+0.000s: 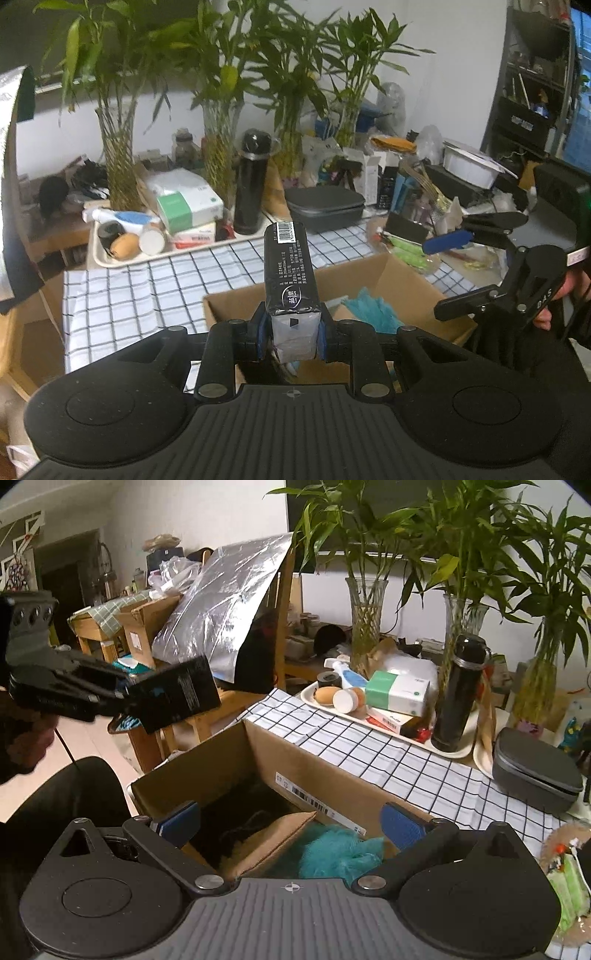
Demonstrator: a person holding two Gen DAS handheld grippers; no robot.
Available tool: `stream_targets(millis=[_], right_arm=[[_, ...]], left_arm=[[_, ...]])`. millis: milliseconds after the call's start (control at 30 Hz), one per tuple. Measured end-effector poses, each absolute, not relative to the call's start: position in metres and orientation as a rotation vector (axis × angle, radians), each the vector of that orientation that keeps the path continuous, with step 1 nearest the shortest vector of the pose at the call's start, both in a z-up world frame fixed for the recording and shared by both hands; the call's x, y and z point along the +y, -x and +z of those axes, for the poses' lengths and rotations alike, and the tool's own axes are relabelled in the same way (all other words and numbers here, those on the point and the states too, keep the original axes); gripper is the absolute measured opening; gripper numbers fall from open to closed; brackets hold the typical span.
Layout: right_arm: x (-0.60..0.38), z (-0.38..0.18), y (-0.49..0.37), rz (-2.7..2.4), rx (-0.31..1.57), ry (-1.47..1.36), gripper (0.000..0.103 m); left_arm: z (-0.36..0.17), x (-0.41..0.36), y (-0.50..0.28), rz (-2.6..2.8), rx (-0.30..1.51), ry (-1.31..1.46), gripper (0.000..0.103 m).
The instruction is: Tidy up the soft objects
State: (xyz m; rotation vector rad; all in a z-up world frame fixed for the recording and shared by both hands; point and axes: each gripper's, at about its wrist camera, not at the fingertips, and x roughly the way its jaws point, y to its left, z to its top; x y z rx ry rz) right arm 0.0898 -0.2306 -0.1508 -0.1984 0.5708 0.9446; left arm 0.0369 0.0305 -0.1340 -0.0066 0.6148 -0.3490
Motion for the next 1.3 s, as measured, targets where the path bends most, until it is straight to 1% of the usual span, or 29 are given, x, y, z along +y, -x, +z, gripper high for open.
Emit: stream_targets(millis=[67, 133, 167, 200, 267, 300, 700, 1300], right_arm=[[-0.233, -0.15, -0.089, 0.943, 0.565, 0.196, 0.103], [-0.233, -0.149, -0.088, 0.942, 0.561, 0.197, 0.103], [-0.233, -0.149, -0.087, 0.943, 0.558, 0.198, 0.103], [-0.234, -0.149, -0.087, 0.941, 0.557, 0.2, 0.103], [-0.235, -0.149, -0.087, 0.939, 0.56, 0.2, 0.103], [-0.235, -0.15, -0.087, 0.937, 0.562, 0.2, 0.103], [-0.242, -0.154, -0.088, 0.909, 0.584, 0.18, 0.103], [-0.239, -0.153, -0.088, 0.902, 0.573, 0.192, 0.103]], left_arm=[[-0.137, 0.025, -0.041, -0.367, 0.629, 0.02, 0.026], [-0.14, 0.018, -0.047, -0.395, 0.653, 0.022, 0.029], [-0.142, 0.016, -0.049, -0.394, 0.663, 0.016, 0.038], [-0.142, 0.014, -0.05, -0.385, 0.666, 0.009, 0.05], [-0.143, 0.013, -0.049, -0.37, 0.654, 0.008, 0.061], [-0.143, 0.013, -0.048, -0.364, 0.652, 0.009, 0.063], [-0.143, 0.015, -0.049, -0.274, 0.702, -0.028, 0.063], [-0.14, 0.014, -0.05, -0.25, 0.695, -0.043, 0.063]])
